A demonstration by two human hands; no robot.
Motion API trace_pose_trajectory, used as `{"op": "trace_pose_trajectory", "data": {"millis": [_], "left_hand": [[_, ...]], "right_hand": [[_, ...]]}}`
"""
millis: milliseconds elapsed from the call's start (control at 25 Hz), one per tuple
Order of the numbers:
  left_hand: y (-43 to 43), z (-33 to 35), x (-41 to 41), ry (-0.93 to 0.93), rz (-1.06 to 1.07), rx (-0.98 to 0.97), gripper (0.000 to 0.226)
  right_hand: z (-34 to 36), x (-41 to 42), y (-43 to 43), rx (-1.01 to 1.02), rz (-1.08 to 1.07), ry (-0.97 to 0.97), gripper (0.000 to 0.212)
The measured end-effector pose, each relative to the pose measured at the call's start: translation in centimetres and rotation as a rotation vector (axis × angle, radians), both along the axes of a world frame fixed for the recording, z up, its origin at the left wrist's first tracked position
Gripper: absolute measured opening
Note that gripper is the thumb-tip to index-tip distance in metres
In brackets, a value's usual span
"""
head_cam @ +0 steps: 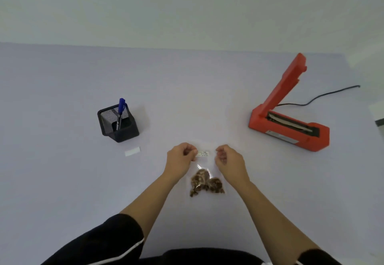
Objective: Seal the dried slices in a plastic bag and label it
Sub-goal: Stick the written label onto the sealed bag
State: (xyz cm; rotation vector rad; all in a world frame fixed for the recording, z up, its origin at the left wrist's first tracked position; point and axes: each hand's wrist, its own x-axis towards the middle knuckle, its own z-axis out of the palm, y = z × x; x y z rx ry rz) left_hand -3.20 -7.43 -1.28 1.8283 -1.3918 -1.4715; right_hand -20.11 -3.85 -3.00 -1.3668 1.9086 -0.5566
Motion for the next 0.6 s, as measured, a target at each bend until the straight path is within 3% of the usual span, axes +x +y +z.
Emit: {"op": "trace_pose_trajectory", "data": {"millis": [200,600], "left_hand": [[-0.3,-1.7,-1.2,-0.103,-0.006,-0.05,0.008],[0.1,-2.9,-1.9,-0.193,0.006,-0.093,0.009]], "right_hand": [[-1.4,-0.4,-1.3,0.022,0.069,-0.066,0.022],[-1.7,-0.9,-1.8,0.043,-0.077,-0.214,0.015]]}}
